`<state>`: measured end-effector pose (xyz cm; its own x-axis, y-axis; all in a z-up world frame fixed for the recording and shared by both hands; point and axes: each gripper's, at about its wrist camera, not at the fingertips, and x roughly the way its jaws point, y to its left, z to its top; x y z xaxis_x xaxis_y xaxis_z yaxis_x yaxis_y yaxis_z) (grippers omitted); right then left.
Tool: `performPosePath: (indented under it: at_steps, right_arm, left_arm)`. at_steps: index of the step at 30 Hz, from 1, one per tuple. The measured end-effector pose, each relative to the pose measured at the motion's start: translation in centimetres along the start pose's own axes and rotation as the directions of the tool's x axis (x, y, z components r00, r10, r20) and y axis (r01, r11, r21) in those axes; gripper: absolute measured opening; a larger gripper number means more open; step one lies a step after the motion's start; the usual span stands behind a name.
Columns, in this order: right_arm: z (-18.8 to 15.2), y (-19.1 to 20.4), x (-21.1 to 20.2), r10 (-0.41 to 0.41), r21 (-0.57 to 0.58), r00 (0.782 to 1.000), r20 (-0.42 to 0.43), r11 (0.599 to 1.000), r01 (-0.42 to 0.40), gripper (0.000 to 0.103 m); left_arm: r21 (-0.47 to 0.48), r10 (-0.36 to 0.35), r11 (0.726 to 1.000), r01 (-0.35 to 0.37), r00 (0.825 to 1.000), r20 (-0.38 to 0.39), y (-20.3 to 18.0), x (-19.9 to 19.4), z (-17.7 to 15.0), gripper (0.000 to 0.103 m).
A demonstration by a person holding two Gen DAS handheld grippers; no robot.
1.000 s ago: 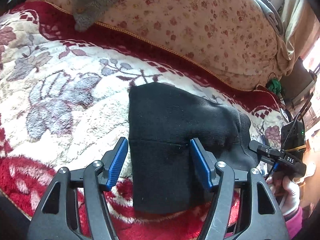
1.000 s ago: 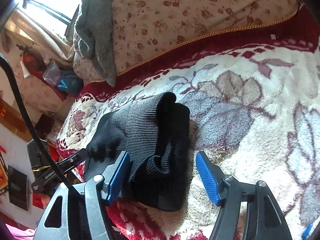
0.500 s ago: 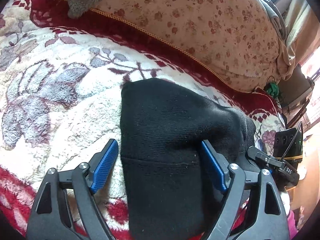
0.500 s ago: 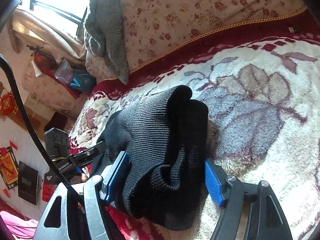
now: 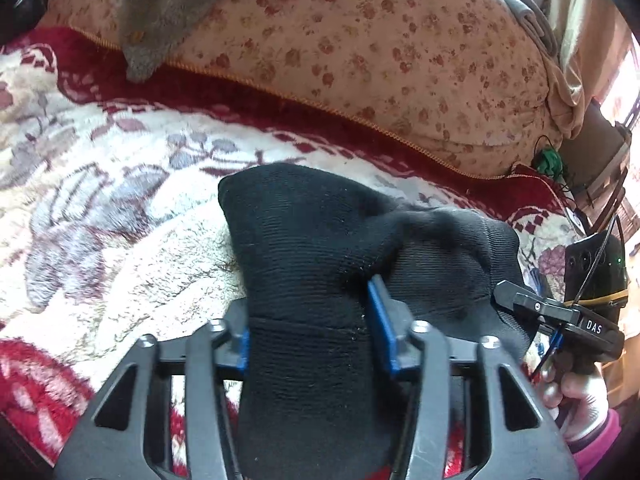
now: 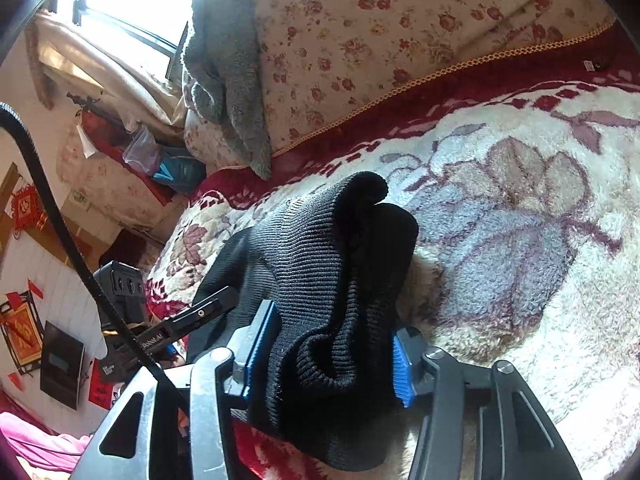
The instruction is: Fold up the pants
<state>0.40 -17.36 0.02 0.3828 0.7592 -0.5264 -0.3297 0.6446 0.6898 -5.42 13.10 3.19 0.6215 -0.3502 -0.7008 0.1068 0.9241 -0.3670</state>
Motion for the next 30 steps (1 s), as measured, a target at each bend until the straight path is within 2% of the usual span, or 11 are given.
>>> performPosePath:
  at_steps: [3,7,11,20,30]
  right_arm:
    - [0.2,1.4,-0.6,0.003,-0.03,1.0,0.007,1.0,-0.002,0.046]
    - [0.5,3.6,-0.3,0.029,-0.058,1.0,0.001,0.998,-0.028,0.046]
    - [0.6,6.3,1.3,0.052,-0.099,0.999,-0.015,0.994,-0.053,0.046]
    - [1.3,11.9,8.4,0.134,-0.133,0.988,-0.082,0.981,-0.144,0.046]
    - [0.8,15.4,15.6,0.162,-0.136,0.969,-0.187,0.973,-0.189,0.046]
  left_arm:
    - [0.0,-0.013,1.0,0.013,1.0,0.008,0.0,-1.2,0.4,0.036]
    - [0.005,0.017,1.0,-0.018,0.999,0.047,0.8,-3.2,1.1,0.036]
    - [-0.033,0.055,0.998,-0.053,0.996,0.072,3.2,-5.3,2.1,0.035]
    - [-0.087,0.184,0.981,-0.173,0.973,0.141,9.6,-9.8,3.2,0.035]
    - [-0.153,0.277,0.955,-0.255,0.949,0.149,15.8,-11.3,3.6,0.035]
